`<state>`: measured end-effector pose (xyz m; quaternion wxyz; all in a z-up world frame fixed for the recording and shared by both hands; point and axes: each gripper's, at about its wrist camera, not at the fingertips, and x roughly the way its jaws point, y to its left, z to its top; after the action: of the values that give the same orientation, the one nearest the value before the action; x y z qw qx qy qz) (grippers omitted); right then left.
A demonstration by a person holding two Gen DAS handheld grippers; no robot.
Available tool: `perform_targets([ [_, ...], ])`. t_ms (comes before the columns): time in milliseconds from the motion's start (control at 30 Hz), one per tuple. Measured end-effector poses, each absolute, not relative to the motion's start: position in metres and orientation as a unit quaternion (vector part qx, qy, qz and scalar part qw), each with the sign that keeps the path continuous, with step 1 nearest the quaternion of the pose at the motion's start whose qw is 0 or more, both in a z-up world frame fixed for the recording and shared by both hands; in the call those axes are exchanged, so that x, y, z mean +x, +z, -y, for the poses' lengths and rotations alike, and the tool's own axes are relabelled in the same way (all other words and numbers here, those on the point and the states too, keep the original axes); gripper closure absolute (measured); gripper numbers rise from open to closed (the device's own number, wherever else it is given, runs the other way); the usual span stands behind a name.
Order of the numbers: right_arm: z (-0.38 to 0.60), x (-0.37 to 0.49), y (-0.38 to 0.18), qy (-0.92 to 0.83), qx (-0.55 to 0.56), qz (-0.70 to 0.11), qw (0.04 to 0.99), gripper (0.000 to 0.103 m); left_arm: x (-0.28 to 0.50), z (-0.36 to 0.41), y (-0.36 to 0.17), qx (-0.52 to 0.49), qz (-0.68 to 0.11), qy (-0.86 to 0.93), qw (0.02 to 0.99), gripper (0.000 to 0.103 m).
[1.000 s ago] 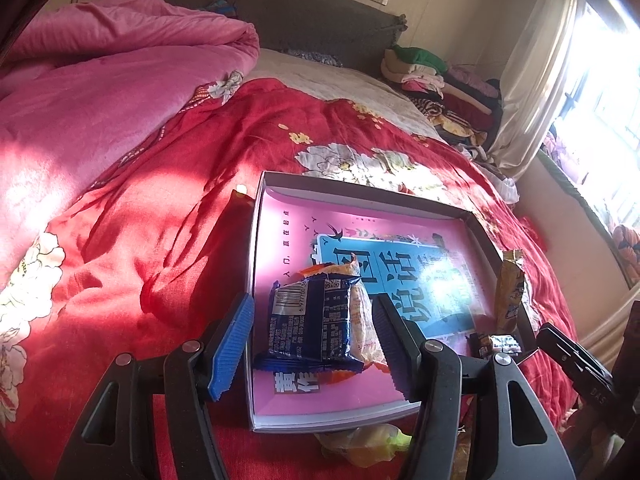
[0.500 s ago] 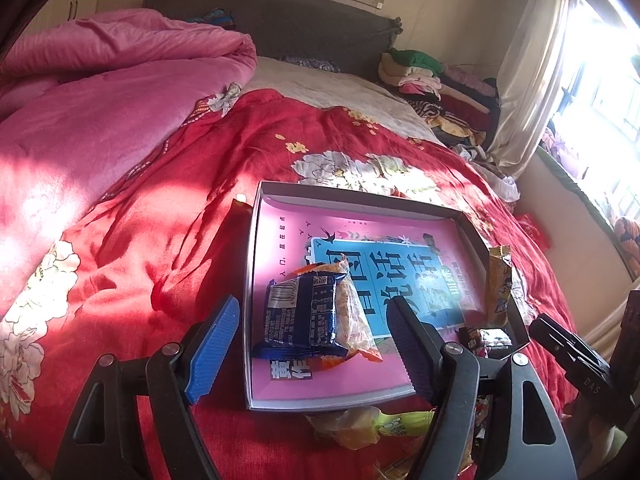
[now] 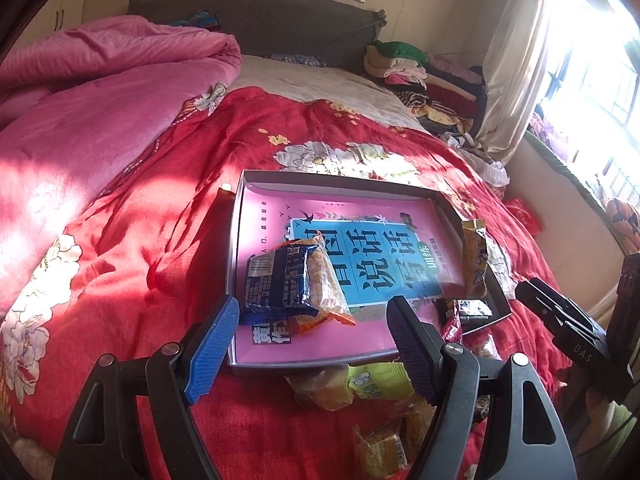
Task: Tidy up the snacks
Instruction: 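Move both tools back toward the snack pile beside the tray, then grasp clear-wrapped round pastry with left tool while right tool grasps green cartoon snack bag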
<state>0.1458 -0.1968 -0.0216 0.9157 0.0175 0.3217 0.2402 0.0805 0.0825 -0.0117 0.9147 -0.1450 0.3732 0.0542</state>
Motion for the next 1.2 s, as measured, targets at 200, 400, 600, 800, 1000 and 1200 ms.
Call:
perform_targets([
  [200, 0.196, 0.141, -0.017, 0.241, 0.007, -0.315, 0.918, 0.037, 0.072, -0.069, -0.017, -0.139, -0.392, 0.035, 0.909, 0.025],
  [400, 0.195, 0.136, -0.012, 0.24, 0.004, -0.311, 0.92, 0.037, 0.065, -0.05, -0.02, -0.119, -0.402, 0.016, 0.908, 0.025],
  [600, 0.194, 0.13, -0.009, 0.245, 0.0, -0.308, 0.919, 0.036, 0.061, -0.044, -0.014, -0.11, -0.4, 0.013, 0.91, 0.025],
  [800, 0.191, 0.124, -0.006, 0.25, -0.004, -0.309, 0.917, 0.036, 0.057, -0.045, -0.011, -0.113, -0.4, 0.015, 0.909, 0.025],
  [1000, 0.188, 0.118, -0.005, 0.261, -0.006, -0.317, 0.912, 0.035, 0.052, -0.043, -0.011, -0.111, -0.407, 0.014, 0.907, 0.025],
  [1200, 0.184, 0.11, -0.012, 0.271, -0.006, -0.343, 0.9, 0.034, 0.046, -0.036, -0.019, -0.106, -0.428, 0.006, 0.898, 0.025],
])
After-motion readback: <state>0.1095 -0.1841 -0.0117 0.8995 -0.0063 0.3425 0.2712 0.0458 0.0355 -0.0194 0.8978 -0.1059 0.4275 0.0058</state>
